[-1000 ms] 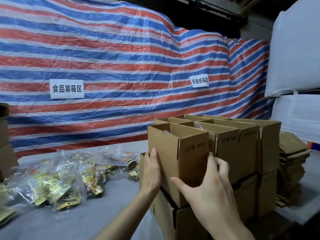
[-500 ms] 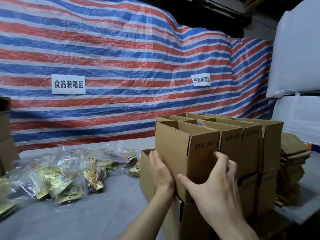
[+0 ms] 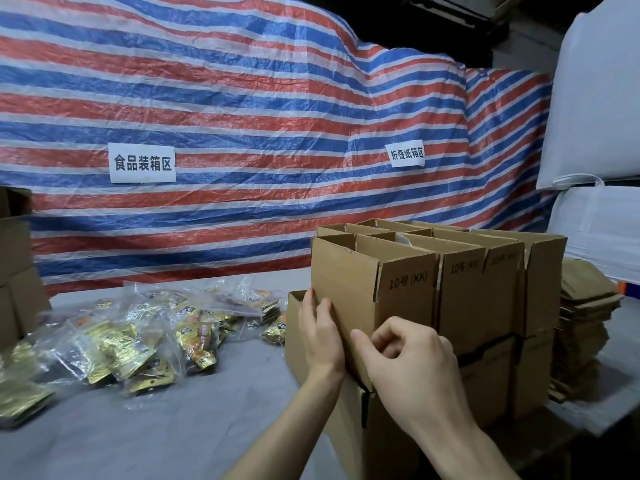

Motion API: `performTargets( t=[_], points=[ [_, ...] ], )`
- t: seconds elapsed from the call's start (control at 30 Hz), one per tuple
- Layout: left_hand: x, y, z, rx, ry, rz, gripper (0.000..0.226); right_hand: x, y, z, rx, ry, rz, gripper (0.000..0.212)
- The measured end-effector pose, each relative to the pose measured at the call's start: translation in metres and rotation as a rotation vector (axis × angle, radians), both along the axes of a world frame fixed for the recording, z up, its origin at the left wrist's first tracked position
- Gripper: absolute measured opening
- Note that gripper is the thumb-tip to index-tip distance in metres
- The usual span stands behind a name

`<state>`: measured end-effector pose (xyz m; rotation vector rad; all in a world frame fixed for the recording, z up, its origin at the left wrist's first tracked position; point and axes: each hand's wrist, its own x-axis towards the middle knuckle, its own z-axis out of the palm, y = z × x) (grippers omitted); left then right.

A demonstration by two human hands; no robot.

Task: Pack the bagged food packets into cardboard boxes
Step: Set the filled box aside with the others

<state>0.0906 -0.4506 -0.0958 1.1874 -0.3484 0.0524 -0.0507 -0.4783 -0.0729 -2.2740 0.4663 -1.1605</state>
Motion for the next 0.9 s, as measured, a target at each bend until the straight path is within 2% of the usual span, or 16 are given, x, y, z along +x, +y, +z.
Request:
performTargets(
  t=[0.23, 0.43, 0.63, 0.77, 0.83, 0.9],
  points=[
    [-0.004, 0.030, -0.002, 0.086, -0.120, -0.079, 0.040, 0.016, 0.023, 0.001, 0.054, 0.076, 0.215, 0.016],
    [0.006, 0.079, -0.012, 0.108, -0.113, -0.150, 0.028, 0.047, 0.054, -0.005, 0.051, 0.052, 0.297, 0.015],
    [0.031, 0.162, -0.044, 0.273, -0.211, 0.008, 0.023, 0.109, 0.104, -0.019, 0.238, 0.014, 0.535, 0.013],
    [0.054, 0.232, -0.070, 0.360, -0.147, 0.208, 0.021, 0.162, 0.144, -0.039, 0.401, -0.060, 0.676, 0.013],
    [0.063, 0.270, -0.084, 0.391, -0.098, 0.312, 0.021, 0.191, 0.165, -0.058, 0.500, -0.048, 0.730, 0.020],
    [0.069, 0.308, -0.098, 0.443, -0.060, 0.402, 0.018, 0.215, 0.185, -0.086, 0.608, -0.006, 0.766, 0.037]
  ],
)
